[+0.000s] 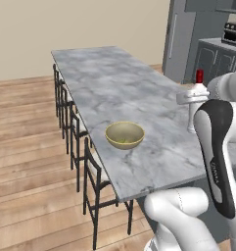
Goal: There is a bowl on the dining counter. Grab a lemon wedge from the fridge and place it in the bowl. Then get the liquor bottle and glass cup from the cabinet and place them next to the bowl.
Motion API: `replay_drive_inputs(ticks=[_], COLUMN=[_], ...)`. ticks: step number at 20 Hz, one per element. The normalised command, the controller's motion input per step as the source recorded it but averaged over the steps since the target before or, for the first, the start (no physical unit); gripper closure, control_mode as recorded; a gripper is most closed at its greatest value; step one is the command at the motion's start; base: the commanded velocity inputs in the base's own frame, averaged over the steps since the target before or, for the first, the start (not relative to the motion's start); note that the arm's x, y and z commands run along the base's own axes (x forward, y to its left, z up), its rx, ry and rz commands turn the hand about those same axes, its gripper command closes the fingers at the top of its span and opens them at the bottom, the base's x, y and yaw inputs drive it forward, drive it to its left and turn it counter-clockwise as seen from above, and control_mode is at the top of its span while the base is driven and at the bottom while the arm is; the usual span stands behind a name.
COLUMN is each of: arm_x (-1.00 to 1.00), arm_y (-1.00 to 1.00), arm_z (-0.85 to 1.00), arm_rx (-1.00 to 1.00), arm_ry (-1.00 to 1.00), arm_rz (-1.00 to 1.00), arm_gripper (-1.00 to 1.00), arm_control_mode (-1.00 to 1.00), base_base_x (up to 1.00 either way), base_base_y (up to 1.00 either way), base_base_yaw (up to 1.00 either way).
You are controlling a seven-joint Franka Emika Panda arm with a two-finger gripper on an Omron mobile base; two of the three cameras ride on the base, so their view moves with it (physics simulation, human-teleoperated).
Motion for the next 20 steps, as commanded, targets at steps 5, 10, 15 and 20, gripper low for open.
replay_drive_inputs(ticks=[5, 10, 15, 20], arm_x=[0.65, 0.93, 0.70, 0.44], arm_y=[-0.57, -0.11, 0.00, -0.01], arm_z=[-0.14, -0.14, -0.40, -0.57], arm_rx=[0.01, 0.01, 0.05, 0.05], arm_ry=[-0.08, -0.02, 0.00, 0.00], arm_rz=[0.21, 0.29, 0.17, 0.02], arm_gripper=[1.00, 1.00, 1.00, 1.00], arm_control_mode=[-1.00, -1.00, -1.00, -1.00], base_base_x=[0.00, 0.00, 0.00, 0.00], base_base_y=[0.00, 0.00, 0.00, 0.00], base_base_yaw=[0.00, 0.00, 0.00, 0.00])
